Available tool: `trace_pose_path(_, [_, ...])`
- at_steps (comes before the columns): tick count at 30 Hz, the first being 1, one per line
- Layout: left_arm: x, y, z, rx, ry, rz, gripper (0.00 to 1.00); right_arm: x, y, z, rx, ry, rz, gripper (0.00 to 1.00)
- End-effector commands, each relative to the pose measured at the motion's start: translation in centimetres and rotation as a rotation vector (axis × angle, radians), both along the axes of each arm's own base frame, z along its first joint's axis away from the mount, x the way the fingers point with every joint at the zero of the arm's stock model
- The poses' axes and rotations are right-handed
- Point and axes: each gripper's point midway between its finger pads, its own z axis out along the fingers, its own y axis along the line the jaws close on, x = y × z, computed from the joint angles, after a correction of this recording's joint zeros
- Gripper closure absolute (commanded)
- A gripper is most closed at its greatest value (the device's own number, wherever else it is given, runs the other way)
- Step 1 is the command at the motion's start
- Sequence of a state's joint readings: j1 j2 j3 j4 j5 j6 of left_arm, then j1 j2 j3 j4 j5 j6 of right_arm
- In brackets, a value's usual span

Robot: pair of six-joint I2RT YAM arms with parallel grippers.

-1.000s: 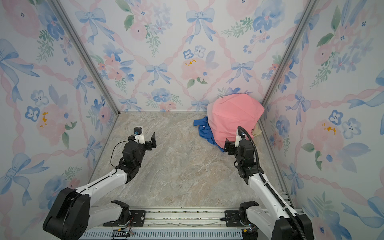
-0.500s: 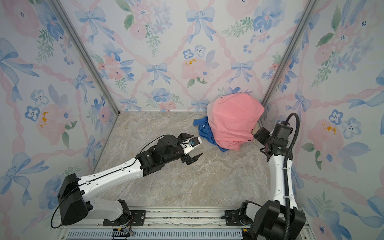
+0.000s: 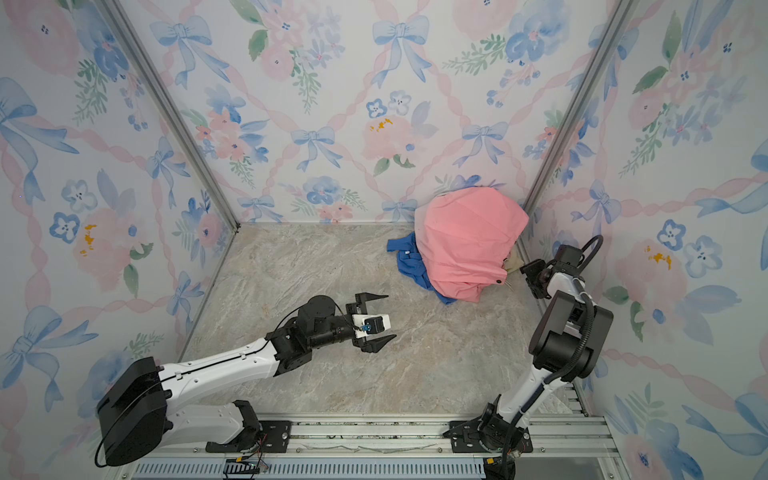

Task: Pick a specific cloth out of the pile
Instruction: 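Reach the right gripper behind the pink shirt and grasp the cream garment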

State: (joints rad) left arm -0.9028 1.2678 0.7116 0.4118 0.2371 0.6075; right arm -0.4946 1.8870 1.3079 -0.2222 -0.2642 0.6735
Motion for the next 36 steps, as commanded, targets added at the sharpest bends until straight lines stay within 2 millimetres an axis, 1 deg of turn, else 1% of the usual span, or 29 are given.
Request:
trace_pose_path(1, [0.1,-0.4,1.7,-0.045,-0.031,-0.016,0.02,3.0,0.2,1.0,-0.025,-0.061,0.003,0.39])
trace_pose_path(4, [0.0,-0.3,1.9,-0.049,-0.036,-0.015,0.02,4.3,0.2,0.3,-0.007,-0.081,-0.016,0.40])
trace_pose_path(8, [0.1,-0.3,1.7,-0.043,-0.037,-0.013,0.02,5.6,0.2,-0.9,0.014,-0.073,-0.032,0.41])
trace_pose_path(11, [0.2,-0.4,1.6,-0.041,-0.036,-0.012,0.02,6.4,-0.1,-1.7,0.030,-0.096,-0.047,0.44])
trace_pose_path(14, [0.3,-0.3,1.3,-0.032,-0.036,-0.008,0.02,7.2,0.1,-2.4,0.037,-0.091,-0.042,0.50])
trace_pose_path(16, [0.3,-0.3,1.1,-0.027,-0.034,-0.008,0.02,7.6,0.4,-3.1,0.055,-0.081,-0.040,0.53])
trace_pose_path(18, [0.3,-0.3,1.1,-0.027,-0.035,-0.009,0.02,7.9,0.6,-3.5,0.066,-0.089,-0.043,0.54])
trace_pose_path(24, [0.3,-0.4,0.8,-0.020,-0.036,-0.009,0.02,8.8,1.4,-4.0,0.064,-0.094,-0.023,0.60])
trace_pose_path(26, [0.3,-0.4,0.8,-0.019,-0.033,-0.012,0.02,8.9,1.6,-4.1,0.067,-0.094,-0.020,0.65])
trace_pose_path(29, [0.2,-0.5,0.8,-0.019,-0.032,-0.015,0.02,9.0,1.8,-3.7,0.073,-0.107,-0.017,0.77])
trace_pose_path(33, [0.0,-0.5,1.1,-0.027,-0.033,-0.021,0.02,8.8,1.8,-2.0,0.058,-0.125,-0.004,1.00])
trace_pose_path(36, [-0.1,-0.5,1.2,-0.031,-0.035,-0.025,0.02,8.7,2.0,0.2,0.041,-0.147,0.010,1.00])
